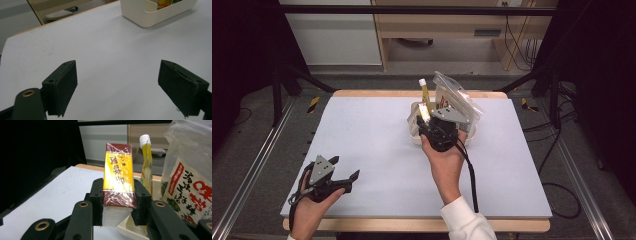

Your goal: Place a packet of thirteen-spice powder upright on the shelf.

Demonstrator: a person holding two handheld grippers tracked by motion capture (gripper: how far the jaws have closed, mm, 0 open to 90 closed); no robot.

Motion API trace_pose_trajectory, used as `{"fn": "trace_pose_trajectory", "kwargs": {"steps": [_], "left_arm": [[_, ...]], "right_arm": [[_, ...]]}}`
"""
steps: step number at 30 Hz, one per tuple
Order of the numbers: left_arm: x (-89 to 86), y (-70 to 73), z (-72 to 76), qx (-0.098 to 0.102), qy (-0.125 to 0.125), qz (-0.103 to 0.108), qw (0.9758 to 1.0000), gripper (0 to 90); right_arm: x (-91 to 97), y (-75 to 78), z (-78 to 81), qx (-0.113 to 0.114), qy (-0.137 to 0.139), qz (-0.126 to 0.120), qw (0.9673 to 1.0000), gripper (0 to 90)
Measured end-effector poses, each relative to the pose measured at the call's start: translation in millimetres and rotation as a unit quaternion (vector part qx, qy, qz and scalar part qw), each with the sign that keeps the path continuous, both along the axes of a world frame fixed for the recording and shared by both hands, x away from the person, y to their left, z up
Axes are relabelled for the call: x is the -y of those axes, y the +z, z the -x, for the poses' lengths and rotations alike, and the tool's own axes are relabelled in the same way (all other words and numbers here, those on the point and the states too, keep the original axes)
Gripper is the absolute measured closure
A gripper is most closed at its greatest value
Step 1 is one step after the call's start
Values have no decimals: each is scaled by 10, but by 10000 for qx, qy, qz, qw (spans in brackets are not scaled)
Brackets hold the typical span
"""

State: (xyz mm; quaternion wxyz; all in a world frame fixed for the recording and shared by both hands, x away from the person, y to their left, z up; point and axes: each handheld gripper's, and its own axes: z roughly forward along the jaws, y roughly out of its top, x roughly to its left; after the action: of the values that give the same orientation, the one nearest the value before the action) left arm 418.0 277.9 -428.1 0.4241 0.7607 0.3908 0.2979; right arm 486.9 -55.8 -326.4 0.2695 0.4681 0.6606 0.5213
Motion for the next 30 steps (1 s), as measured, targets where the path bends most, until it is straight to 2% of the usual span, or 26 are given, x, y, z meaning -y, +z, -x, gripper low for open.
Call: {"fn": "trace_pose_trajectory", "kwargs": {"steps": [3, 10, 25, 30], "left_arm": [[8, -11, -7, -11, -3, -37, 10000, 155], [49, -14, -5, 2, -98, -169, 9998, 154], [65, -21, -14, -20, -179, -175, 9997, 158], [74, -26, -16, -47, -195, -153, 9997, 158]], "right_arm": [[-44, -4, -17, 41, -126, -36, 9999, 676], [-121, -32, -110, 92, -352, 57, 9993, 676], [-229, -186, -288, 0, -673, 152, 9976, 676], [-264, -254, -334, 24, -740, 254, 9969, 676]]}}
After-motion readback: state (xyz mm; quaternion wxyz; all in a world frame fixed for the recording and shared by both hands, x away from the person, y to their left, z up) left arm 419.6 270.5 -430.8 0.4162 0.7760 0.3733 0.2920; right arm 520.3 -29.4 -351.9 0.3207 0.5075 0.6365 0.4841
